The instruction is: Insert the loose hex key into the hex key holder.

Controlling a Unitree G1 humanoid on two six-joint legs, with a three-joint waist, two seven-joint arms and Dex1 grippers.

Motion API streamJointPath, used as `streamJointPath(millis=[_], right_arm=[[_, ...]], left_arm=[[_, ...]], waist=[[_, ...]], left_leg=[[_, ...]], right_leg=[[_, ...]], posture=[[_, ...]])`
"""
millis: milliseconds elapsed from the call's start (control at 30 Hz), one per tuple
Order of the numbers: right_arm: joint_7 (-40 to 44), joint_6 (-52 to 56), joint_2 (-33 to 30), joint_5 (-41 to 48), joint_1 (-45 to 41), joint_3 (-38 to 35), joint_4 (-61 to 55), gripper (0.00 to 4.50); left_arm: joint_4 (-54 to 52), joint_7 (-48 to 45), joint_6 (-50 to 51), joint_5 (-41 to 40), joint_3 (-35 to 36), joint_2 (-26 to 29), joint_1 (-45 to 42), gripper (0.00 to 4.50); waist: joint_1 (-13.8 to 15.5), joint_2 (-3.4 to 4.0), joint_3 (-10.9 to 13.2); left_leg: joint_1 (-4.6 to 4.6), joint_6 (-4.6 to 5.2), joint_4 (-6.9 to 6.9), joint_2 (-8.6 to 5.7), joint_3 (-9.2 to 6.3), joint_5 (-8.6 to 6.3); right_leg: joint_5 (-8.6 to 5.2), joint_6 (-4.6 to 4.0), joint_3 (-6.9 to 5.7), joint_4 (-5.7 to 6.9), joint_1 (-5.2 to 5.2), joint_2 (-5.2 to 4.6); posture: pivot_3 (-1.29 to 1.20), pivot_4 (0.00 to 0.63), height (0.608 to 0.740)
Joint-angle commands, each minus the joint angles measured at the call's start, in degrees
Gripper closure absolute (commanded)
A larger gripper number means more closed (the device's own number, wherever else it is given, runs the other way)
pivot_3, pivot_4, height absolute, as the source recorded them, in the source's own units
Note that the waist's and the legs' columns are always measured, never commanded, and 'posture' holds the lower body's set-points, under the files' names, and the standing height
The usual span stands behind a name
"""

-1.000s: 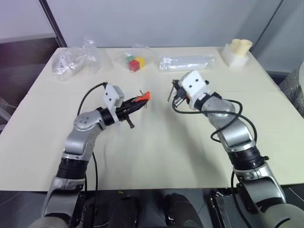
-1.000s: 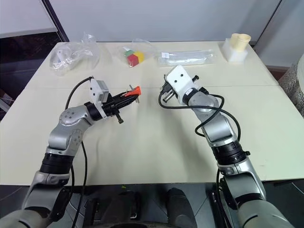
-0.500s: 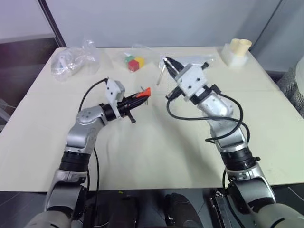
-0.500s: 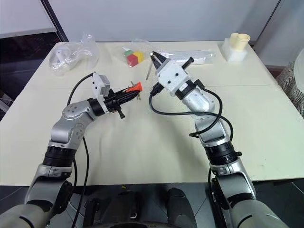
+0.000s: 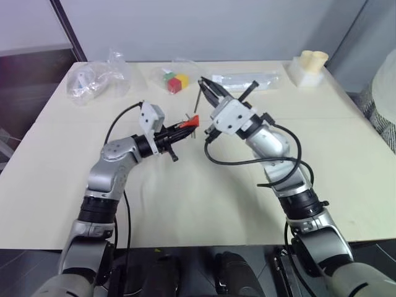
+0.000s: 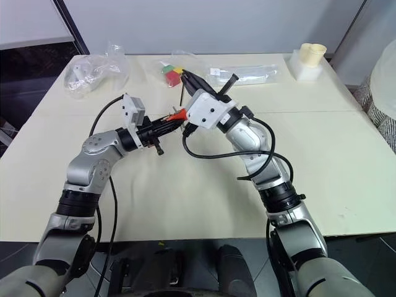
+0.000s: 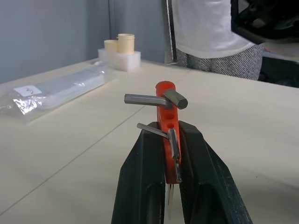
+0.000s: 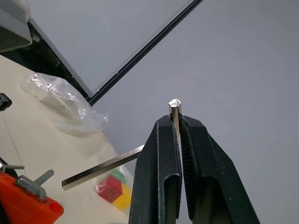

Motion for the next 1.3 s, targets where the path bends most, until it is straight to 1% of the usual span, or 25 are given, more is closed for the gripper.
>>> streamJointPath(millis=[33, 400, 1300], right_arm=[[-0.87, -1.99, 0.52, -0.80, -2.08, -0.40, 0.03, 4.49], [-0.65, -4.01, 0.35, -1.92, -2.64, -0.70, 2.05, 4.49], [0.10, -3.11, -0.98, -1.74, -1.51, -1.55, -0.55, 4.49]], left_arm=[[-3.17, -0.24, -0.06, -0.96, 0.96, 0.46, -0.54, 4.50], [-3.69, -0.07, 0.28, -1.09, 1.20, 0.67, -0.43, 4.50], [-1.76, 0.34, 0.04, -0.60, 1.65, 0.89, -1.24, 4.50]], waist=[[0.01, 0.00, 0.00], [-0.01, 0.00, 0.00], [-0.01, 0.00, 0.00]], left_leg=[[0.00, 0.00, 0.00, 0.00, 0.00, 0.00], [0.00, 0.00, 0.00, 0.00, 0.00, 0.00], [0.00, 0.00, 0.00, 0.00, 0.00, 0.00]], right_leg=[[0.00, 0.00, 0.00, 0.00, 0.00, 0.00], [0.00, 0.00, 0.00, 0.00, 0.00, 0.00], [0.00, 0.00, 0.01, 0.00, 0.00, -0.01]], posture=[[0.00, 0.150, 0.740], [0.00, 0.150, 0.740], [0.00, 0.150, 0.740]])
